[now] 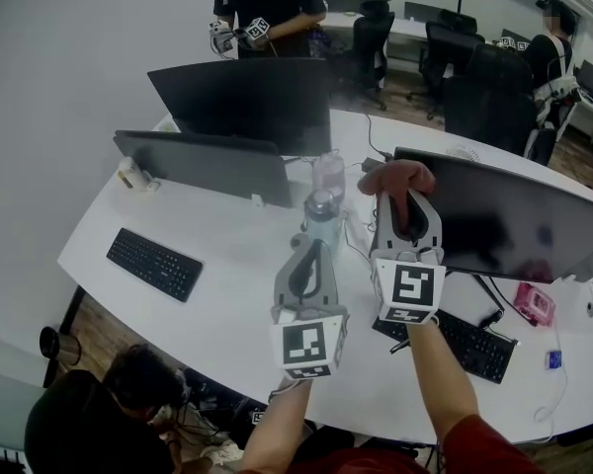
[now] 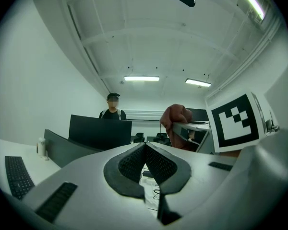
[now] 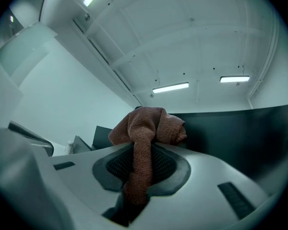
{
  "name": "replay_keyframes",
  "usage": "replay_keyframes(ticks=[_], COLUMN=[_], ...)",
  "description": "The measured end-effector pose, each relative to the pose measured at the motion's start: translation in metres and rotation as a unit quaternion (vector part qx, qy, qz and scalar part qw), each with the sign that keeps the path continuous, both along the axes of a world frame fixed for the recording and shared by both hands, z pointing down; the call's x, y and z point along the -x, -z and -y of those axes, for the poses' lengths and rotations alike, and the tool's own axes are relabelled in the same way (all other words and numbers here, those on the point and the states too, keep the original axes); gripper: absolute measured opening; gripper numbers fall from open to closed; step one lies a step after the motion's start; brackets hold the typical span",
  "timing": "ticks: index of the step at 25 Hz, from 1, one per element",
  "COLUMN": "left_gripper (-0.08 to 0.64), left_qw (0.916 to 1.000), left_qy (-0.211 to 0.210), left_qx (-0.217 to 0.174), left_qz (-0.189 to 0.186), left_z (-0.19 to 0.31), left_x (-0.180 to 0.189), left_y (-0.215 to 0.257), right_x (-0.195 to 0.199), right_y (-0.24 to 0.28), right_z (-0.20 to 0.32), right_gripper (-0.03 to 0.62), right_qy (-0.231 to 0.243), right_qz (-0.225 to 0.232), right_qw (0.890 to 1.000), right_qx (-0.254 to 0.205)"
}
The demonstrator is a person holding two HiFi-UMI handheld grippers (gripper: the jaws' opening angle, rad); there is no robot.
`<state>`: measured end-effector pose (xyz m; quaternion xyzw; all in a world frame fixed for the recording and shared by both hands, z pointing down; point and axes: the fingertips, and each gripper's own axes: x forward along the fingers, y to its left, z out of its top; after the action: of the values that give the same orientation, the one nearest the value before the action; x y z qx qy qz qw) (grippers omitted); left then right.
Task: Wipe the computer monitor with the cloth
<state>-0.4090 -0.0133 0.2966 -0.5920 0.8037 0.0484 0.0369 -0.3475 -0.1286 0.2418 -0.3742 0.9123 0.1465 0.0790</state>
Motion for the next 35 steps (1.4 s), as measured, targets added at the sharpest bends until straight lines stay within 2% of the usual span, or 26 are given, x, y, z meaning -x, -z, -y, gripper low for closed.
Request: replay_keyframes(ticks=[8,25,35], left_gripper=[0.023,0.023,0.023], left_qw=[0.9997,0.9975,0.9962], left_qy=[0.006,0.005,0.007], left_qx=[0.018,0.058,0.077], left_qz=[-0.013,-0.040,-0.040], left_z=[0.002,0.021,0.035], left_x=[0.010,0.010,0.012], left_y=[-0.027,-0.098,-0.131], right_x=[0.002,0.003,-0.003], right_y=[-0.038,-0.156,-0.233], right_z=[0.003,0.008,0.016], right_gripper=[0.077,0.077,0.077], right_qy=[-0.007,-0.008,-0.012], right_qz=[-0.008,-0.051,-0.081], right_qw=[1.000,0.996,0.987], right_qx=[0.013,0.071,0.137])
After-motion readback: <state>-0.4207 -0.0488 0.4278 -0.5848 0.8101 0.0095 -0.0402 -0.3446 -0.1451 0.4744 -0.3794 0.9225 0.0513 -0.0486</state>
